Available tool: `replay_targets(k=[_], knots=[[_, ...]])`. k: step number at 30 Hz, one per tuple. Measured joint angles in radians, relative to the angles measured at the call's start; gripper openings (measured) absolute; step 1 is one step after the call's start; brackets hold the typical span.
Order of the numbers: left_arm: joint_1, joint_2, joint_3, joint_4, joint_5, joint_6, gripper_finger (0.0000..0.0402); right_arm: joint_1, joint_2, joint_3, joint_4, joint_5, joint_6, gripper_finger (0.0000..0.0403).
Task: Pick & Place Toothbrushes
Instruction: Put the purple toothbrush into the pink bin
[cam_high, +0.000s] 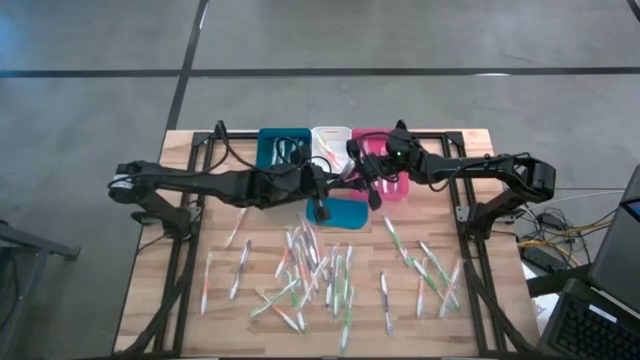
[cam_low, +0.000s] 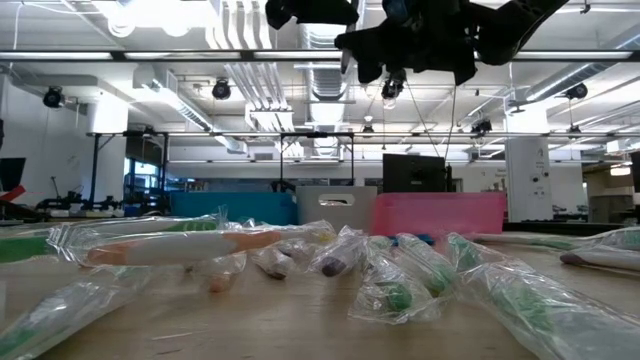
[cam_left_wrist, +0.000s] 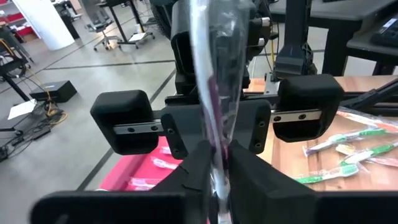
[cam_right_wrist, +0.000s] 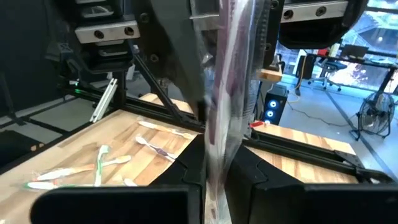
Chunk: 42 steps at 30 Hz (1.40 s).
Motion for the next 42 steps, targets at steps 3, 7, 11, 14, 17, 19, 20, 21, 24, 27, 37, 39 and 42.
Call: replay_targets(k=[3, 7, 11, 14, 17, 19, 20, 21, 24, 27, 37, 39, 42], knots=[[0.0, -0.001, 0.002, -0.011, -0.009, 0.0, 0.0096, 0.0, 0.0, 0.0, -0.002, 0.001, 0.001, 0.0023], [-0.002, -0.014, 0.003, -0.045, -0.061, -0.001, 0.0156, -0.002, 0.0, 0.0, -0.005, 0.002, 0.001, 0.0023], [-0.001, -0.053, 0.003, -0.203, -0.13, -0.052, 0.0203, -0.003, 0.0, 0.0, -0.016, 0.002, 0.001, 0.0024], [0.001, -0.082, -0.009, -0.311, -0.192, -0.144, 0.0217, -0.007, 0.0, 0.0, -0.022, 0.004, 0.001, 0.0024], [0.001, -0.113, -0.067, -0.31, -0.207, -0.167, 0.0217, -0.008, 0.0, 0.002, -0.023, 0.066, 0.019, 0.0023], [0.002, -0.135, -0.119, -0.264, -0.208, -0.167, 0.0214, -0.008, 0.0, 0.003, -0.027, 0.126, 0.021, 0.0023], [0.003, -0.148, -0.153, -0.232, -0.208, -0.165, 0.0213, -0.008, 0.0, 0.003, -0.028, 0.161, 0.021, 0.0023], [0.005, -0.161, -0.188, -0.189, -0.206, -0.16, 0.0212, -0.008, 0.0, 0.003, -0.034, 0.198, 0.024, 0.0023], [0.016, -0.21, -0.307, -0.04, -0.168, -0.137, 0.0209, -0.008, 0.0, 0.005, -0.074, 0.284, 0.049, 0.0023], [0.037, -0.264, -0.434, 0.115, -0.111, -0.125, 0.0206, -0.011, 0.0, 0.034, -0.187, 0.341, 0.073, 0.0023], [0.092, -0.376, -0.778, 0.579, 0.02, -0.127, 0.0202, -0.038, 0.0, 0.241, -0.771, 0.754, 0.131, 0.0023], [0.092, -0.381, -0.819, 0.64, 0.036, -0.112, 0.0201, -0.067, 0.0, 0.283, -0.857, 0.769, 0.175, 0.0023], [0.092, -0.381, -0.857, 0.708, 0.045, -0.077, 0.0202, -0.12, 0.0, 0.338, -0.965, 0.771, 0.263, 0.0023]])
